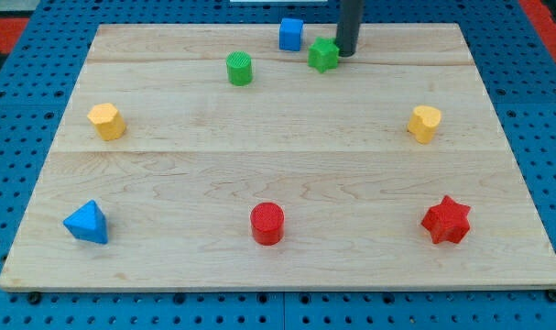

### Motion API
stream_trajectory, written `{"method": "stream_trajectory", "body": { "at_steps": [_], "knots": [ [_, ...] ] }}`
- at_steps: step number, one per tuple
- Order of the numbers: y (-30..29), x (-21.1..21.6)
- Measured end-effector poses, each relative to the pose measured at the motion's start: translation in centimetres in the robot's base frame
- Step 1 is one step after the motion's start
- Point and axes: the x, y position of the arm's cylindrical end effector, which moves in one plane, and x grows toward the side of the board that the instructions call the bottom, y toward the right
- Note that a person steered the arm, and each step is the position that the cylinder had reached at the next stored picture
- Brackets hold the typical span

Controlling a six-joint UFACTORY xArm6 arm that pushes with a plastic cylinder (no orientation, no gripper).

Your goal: Slide the green star to the green circle

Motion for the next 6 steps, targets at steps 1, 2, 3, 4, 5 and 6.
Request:
{"method": "stream_trajectory", "body": {
  "at_steps": [1, 2, 3, 4, 5, 6],
  "knots": [
    [-2.4, 2.1],
    [-5.1, 2.5],
    [-2.6, 2.4],
    [-0.1, 1.7],
    [-3.1, 1.3],
    [-8.2, -0.8]
  ]
}}
